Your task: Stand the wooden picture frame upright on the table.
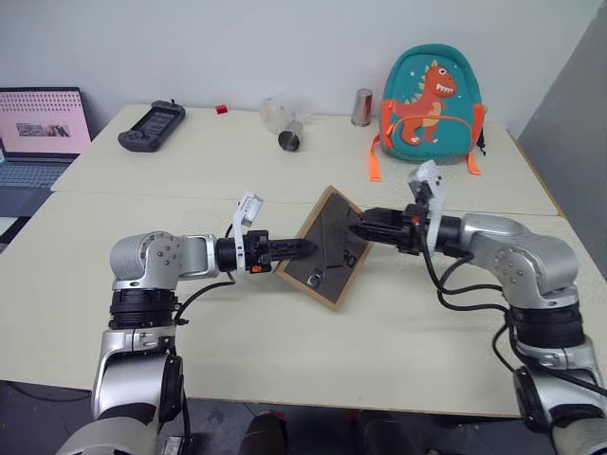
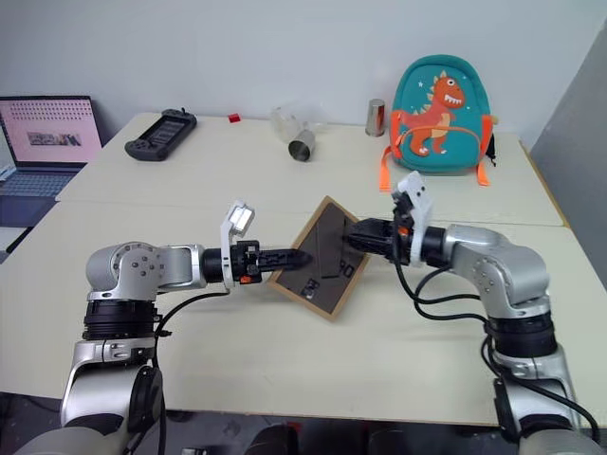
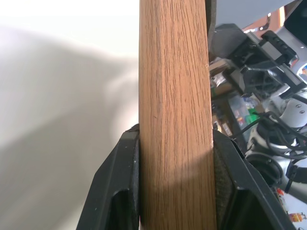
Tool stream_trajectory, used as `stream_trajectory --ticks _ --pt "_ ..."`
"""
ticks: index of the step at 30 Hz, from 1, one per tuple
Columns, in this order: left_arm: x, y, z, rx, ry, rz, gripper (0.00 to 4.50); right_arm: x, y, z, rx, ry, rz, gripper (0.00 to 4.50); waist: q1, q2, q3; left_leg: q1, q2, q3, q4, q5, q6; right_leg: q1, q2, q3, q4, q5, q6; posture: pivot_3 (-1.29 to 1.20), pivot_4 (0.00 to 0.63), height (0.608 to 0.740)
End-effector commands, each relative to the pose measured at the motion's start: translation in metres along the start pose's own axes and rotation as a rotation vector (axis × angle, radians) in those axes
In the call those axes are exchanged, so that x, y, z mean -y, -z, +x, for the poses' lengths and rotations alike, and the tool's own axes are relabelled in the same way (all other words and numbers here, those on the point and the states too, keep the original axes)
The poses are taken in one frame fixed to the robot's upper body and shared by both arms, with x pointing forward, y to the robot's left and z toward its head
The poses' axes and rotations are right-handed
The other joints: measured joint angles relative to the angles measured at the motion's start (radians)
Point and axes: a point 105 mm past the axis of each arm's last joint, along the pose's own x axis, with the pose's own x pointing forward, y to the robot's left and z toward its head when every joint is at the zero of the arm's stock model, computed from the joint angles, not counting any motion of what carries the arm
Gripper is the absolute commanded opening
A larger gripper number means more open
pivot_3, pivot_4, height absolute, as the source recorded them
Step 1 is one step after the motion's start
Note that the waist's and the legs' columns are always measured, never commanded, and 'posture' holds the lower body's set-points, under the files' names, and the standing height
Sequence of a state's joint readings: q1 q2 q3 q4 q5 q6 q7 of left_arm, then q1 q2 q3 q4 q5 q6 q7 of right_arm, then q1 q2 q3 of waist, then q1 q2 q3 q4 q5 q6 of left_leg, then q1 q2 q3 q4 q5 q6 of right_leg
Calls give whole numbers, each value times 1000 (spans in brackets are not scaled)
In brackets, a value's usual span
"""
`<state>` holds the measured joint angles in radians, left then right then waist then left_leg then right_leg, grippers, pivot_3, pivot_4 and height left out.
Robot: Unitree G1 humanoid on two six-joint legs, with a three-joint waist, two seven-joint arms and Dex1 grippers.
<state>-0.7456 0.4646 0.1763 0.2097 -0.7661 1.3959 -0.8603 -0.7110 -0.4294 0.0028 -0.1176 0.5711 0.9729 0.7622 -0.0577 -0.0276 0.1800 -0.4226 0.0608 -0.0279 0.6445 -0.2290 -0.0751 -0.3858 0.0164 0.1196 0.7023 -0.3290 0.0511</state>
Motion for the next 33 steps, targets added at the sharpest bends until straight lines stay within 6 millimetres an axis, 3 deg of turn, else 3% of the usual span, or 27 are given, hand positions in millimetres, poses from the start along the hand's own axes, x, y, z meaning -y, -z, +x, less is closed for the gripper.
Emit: stream_trajectory --ticks 1,8,14,18,23,28,32,33 --pt "17 -18 -3 73 50 76 1720 4 -4 6 3 23 10 3286 0 0 0 -1 0 0 0 0 0 -1 0 0 0 0 0 0 150 740" --pt "20 -17 -3 86 53 87 1720 3 6 16 -19 14 32 3286 2 0 0 -4 0 -1 0 0 0 -2 0 -1 -2 0 0 0 150 740" --pt "16 -17 -5 103 30 72 1720 -42 -22 9 93 -262 135 3286 1 0 0 -4 1 -1 0 0 0 -2 0 -2 -2 0 0 0 150 740" --pt "13 -17 -6 109 18 63 1720 -50 -26 -2 96 -316 177 3286 1 0 0 -4 0 -2 0 0 0 -2 0 -3 -3 0 0 0 150 740" --pt "13 -17 -5 116 18 42 1720 -40 -21 -12 77 -257 185 3286 1 0 0 -4 0 -3 0 0 0 -2 0 -3 -3 0 0 0 150 740" --pt "15 -18 -6 136 41 -10 1720 -17 -4 -28 11 -88 91 3286 3 0 0 -5 0 -3 0 0 0 -2 0 -4 -4 0 0 0 150 740" --pt "16 -7 -7 101 46 -55 1720 -4 10 -48 -20 -3 87 3286 3 0 0 -7 0 -3 0 0 0 -3 0 -4 -5 0 0 0 150 740" --pt "15 -6 -7 100 40 -56 1550 -2 11 -49 -19 10 91 3333 3 0 0 -7 0 -3 0 0 0 -3 0 -4 -5 0 0 0 150 740"
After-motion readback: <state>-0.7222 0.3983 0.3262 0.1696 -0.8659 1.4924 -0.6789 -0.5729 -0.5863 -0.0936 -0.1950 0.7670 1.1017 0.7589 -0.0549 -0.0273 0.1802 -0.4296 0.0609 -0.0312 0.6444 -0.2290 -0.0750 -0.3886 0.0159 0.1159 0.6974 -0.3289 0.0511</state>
